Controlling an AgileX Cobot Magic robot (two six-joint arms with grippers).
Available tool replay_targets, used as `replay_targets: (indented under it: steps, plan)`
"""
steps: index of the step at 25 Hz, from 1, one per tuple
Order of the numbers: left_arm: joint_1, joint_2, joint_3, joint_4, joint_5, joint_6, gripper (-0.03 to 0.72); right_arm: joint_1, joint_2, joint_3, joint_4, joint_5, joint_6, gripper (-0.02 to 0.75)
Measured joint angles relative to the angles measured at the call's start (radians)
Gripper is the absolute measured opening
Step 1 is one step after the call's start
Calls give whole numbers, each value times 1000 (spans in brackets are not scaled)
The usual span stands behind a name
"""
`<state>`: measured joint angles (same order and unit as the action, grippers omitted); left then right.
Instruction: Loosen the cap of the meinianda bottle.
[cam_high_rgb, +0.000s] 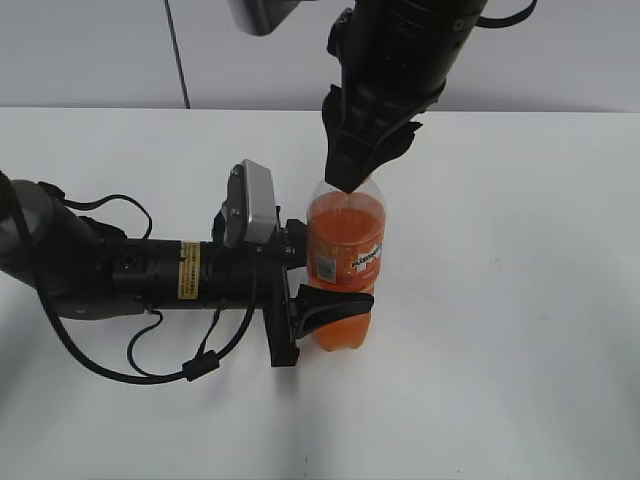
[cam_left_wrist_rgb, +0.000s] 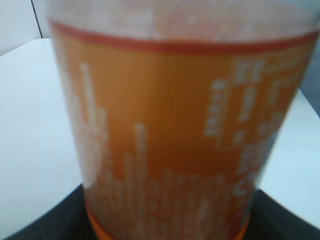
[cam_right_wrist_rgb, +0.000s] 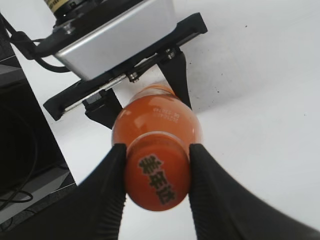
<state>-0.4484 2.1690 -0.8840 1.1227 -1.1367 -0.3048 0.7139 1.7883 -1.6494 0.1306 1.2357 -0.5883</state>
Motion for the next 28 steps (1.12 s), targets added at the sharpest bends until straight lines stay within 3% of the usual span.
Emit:
replay_targets:
  steps: [8,28]
  plan:
    - [0,0,-2,6,2,-1,404,0,0,-2,-8,0,-111,281]
    - [3,0,-5,46,-4,11,403,1,-2,-2,61,22,-775,281]
